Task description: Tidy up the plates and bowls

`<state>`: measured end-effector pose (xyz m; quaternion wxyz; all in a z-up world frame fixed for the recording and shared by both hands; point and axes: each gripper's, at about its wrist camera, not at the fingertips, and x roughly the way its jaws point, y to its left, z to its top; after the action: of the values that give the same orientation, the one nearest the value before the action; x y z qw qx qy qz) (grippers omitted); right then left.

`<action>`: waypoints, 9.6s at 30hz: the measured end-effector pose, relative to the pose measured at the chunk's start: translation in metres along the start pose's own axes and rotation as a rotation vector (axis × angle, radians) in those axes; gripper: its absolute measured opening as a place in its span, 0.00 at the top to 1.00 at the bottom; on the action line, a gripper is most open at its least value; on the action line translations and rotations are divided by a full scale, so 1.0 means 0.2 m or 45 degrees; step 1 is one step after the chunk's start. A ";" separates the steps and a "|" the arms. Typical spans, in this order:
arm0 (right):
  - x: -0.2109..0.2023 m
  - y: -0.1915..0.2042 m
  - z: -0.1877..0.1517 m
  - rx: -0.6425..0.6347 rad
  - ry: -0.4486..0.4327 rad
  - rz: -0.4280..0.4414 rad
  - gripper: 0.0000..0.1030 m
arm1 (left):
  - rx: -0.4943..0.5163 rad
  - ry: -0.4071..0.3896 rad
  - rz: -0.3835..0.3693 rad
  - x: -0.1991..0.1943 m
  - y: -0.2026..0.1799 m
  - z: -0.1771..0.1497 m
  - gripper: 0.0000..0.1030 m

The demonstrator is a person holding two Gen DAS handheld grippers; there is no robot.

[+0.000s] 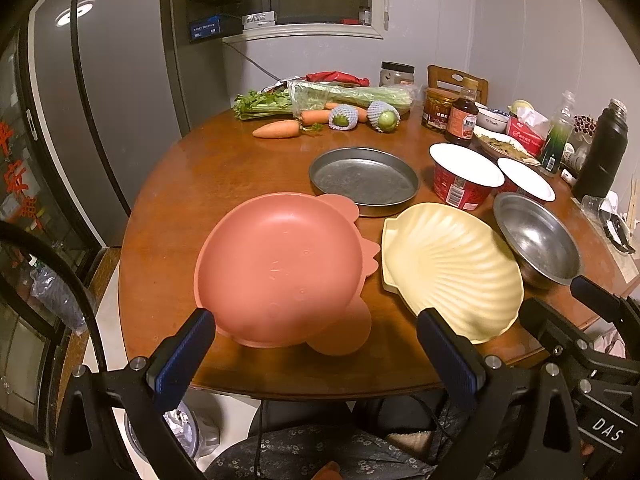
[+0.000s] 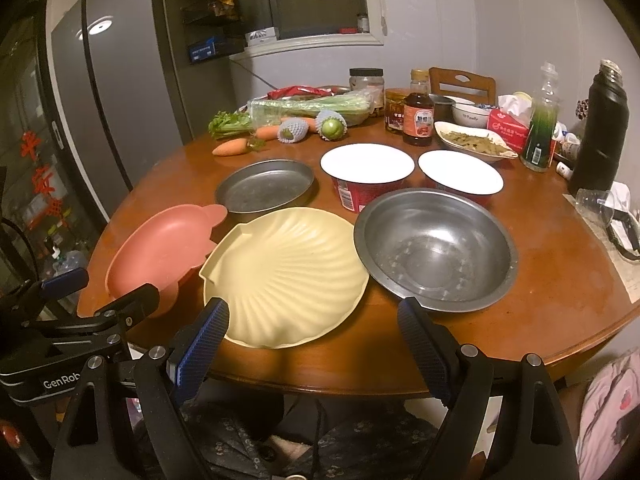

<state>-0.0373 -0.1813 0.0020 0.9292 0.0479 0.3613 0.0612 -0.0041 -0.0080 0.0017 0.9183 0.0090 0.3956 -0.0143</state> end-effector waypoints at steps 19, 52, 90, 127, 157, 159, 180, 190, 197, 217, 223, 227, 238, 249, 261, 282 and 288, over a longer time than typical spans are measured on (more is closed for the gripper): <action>-0.02 -0.01 0.02 0.013 -0.005 0.002 0.15 | 0.001 -0.008 0.003 -0.01 0.00 0.00 0.01; 0.39 0.36 0.33 -0.318 0.100 0.282 0.17 | -0.243 0.093 0.070 0.11 0.47 -0.02 0.01; 0.76 0.57 0.39 -0.408 0.332 0.389 0.77 | -0.234 0.196 -0.084 0.33 0.51 0.11 0.65; 0.76 0.64 0.36 -0.283 0.335 0.374 0.64 | -0.237 0.181 0.006 0.57 0.72 0.33 0.52; 0.20 0.34 0.43 -0.191 -0.017 0.285 0.51 | -0.076 -0.108 0.014 0.01 0.34 0.38 0.37; 0.15 0.30 0.42 -0.182 -0.034 0.277 0.51 | -0.057 -0.119 -0.002 -0.01 0.28 0.38 0.37; -0.03 -0.03 0.23 -0.091 -0.023 0.201 0.51 | 0.110 -0.024 -0.121 0.09 -0.12 0.28 0.36; -0.02 -0.08 0.12 -0.079 0.036 0.205 0.51 | 0.131 0.038 -0.134 0.15 -0.16 0.22 0.32; 0.01 -0.08 0.06 -0.084 0.091 0.211 0.51 | 0.140 0.077 -0.149 0.20 -0.18 0.20 0.32; 0.27 -0.14 0.00 0.016 0.169 0.157 0.51 | 0.179 0.146 -0.141 0.40 -0.26 0.18 0.32; 0.31 -0.14 0.01 0.000 0.142 0.150 0.61 | 0.189 0.176 -0.173 0.46 -0.30 0.16 0.44; 0.32 -0.13 0.01 -0.023 0.145 0.151 0.66 | 0.177 0.179 -0.204 0.46 -0.30 0.15 0.49; 0.29 -0.06 0.02 -0.069 0.118 0.183 0.68 | 0.156 0.125 -0.180 0.36 -0.23 0.16 0.50; 0.20 0.10 0.09 -0.110 0.066 0.255 0.68 | 0.057 0.032 -0.135 0.18 -0.02 0.20 0.50; 0.24 0.45 0.23 -0.218 0.045 0.358 0.67 | -0.027 -0.021 -0.006 0.13 0.31 0.28 0.50; 0.50 0.77 0.29 -0.289 0.153 0.379 0.66 | -0.056 0.063 0.026 0.34 0.63 0.30 0.50; 0.54 0.78 0.29 -0.272 0.175 0.384 0.66 | -0.032 0.073 0.032 0.38 0.63 0.32 0.50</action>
<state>0.0682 -0.0138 -0.0061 0.8824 -0.0018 0.4042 0.2408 0.0984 0.1156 -0.0090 0.9068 0.0026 0.4216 0.0024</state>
